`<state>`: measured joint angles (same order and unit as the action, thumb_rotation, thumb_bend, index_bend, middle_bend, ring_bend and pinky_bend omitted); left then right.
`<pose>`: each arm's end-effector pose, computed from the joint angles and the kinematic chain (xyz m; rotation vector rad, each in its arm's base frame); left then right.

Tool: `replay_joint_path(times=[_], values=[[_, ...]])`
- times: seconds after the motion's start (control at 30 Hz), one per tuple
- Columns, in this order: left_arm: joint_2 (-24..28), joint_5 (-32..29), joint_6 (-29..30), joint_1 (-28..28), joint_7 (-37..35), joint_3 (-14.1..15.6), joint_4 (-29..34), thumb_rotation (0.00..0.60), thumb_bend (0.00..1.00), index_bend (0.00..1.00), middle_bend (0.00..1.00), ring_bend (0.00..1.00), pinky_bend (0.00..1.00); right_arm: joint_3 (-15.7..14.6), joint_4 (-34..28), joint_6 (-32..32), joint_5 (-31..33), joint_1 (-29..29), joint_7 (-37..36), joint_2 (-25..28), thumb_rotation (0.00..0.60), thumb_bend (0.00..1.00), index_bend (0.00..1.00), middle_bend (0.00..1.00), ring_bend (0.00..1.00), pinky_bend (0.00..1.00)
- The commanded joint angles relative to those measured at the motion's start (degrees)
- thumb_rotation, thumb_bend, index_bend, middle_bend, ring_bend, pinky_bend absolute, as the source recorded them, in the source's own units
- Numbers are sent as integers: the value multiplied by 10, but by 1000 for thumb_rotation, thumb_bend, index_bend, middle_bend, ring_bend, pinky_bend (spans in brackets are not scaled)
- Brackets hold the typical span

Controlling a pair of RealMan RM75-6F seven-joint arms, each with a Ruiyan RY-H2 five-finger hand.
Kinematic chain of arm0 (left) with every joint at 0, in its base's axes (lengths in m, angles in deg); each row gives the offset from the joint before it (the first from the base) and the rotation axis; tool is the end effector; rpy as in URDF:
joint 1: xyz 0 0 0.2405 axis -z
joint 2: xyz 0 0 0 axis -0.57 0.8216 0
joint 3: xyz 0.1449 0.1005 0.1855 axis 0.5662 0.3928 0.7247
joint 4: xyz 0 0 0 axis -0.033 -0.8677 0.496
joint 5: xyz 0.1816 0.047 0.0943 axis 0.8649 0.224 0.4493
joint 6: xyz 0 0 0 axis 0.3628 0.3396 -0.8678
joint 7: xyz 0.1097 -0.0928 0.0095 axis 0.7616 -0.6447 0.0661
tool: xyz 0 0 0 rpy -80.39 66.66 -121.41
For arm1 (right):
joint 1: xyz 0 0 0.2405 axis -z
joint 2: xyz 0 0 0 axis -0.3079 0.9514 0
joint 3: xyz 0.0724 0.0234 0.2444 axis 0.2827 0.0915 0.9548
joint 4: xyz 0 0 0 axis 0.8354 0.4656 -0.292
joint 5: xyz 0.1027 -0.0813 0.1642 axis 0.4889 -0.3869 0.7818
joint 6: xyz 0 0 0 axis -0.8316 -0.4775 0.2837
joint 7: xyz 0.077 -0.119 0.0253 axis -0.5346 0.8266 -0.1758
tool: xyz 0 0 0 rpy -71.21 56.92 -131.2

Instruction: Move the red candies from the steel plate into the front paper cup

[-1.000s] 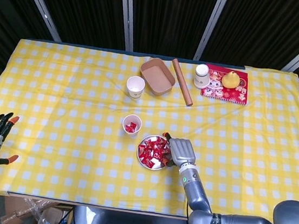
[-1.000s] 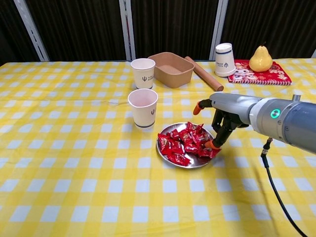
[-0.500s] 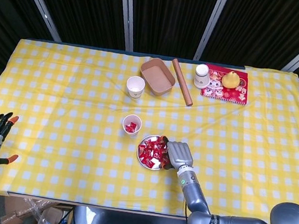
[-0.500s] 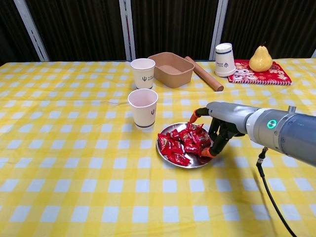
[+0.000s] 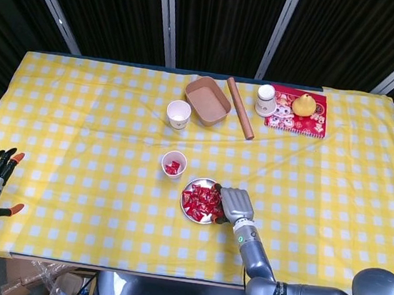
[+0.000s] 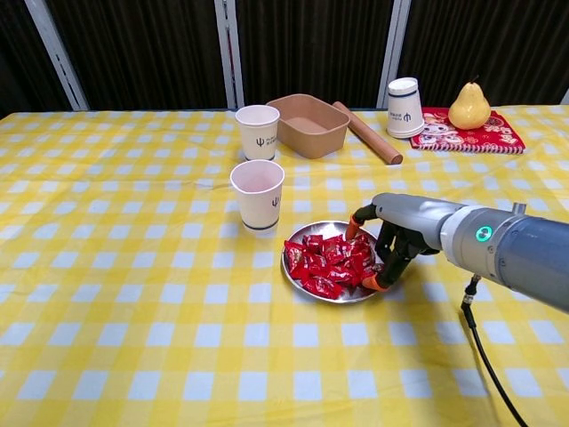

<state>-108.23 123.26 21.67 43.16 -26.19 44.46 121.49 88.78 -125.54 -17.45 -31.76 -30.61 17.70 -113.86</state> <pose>-0.3048 0.1926 0.1362 -1.4768 -0.9098 -0.7379 -0.1241 -0.3083 -0.0679 1.7395 -1.3595 0.7114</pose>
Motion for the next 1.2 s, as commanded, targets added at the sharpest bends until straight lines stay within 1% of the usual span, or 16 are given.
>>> replay_joint_path(times=[0.03, 0.17, 0.23, 0.37, 0.53, 0.73, 0.97, 1.1, 1.2], values=[[0, 0, 0, 0, 0, 0, 0, 600, 0, 5, 0, 0, 0, 0, 3, 2, -2, 1, -1, -3, 600, 323, 341, 823, 943, 911], [0, -1, 0, 0, 1, 0, 1, 600, 0, 5, 0, 0, 0, 2, 8, 4, -4, 2, -2, -7, 600, 324, 377, 823, 943, 912], [0, -1, 0, 0, 1, 0, 1, 600, 0, 6, 0, 0, 0, 3, 11, 6, -5, 3, -4, -9, 600, 343, 408, 823, 943, 912], [0, -2, -2, 0, 1, 0, 1, 600, 0, 9, 0, 0, 0, 6, 19, 12, -7, 5, -10, -13, 600, 452, 507, 823, 944, 912], [1, -3, -2, 1, -1, 0, 2, 600, 0, 10, 0, 0, 0, 9, 32, 24, -14, 8, -23, -21, 600, 543, 570, 823, 955, 912], [1, -2, -3, 1, -3, 0, 1, 600, 0, 12, 0, 0, 0, 17, 31, 23, -34, 8, -31, -25, 600, 586, 598, 823, 963, 911], [2, -2, -3, 1, -4, -1, 1, 600, 0, 14, 0, 0, 0, 27, 25, 20, -47, 6, -36, -24, 600, 599, 606, 823, 966, 912], [2, -2, -3, 1, -5, -1, 1, 600, 0, 16, 0, 0, 0, 39, 13, 14, -53, 1, -33, -18, 600, 601, 607, 823, 966, 911], [2, -2, -4, 2, -7, -1, 1, 600, 0, 16, 0, 0, 0, 59, -7, 5, -57, -7, -25, -3, 600, 601, 607, 823, 967, 912]])
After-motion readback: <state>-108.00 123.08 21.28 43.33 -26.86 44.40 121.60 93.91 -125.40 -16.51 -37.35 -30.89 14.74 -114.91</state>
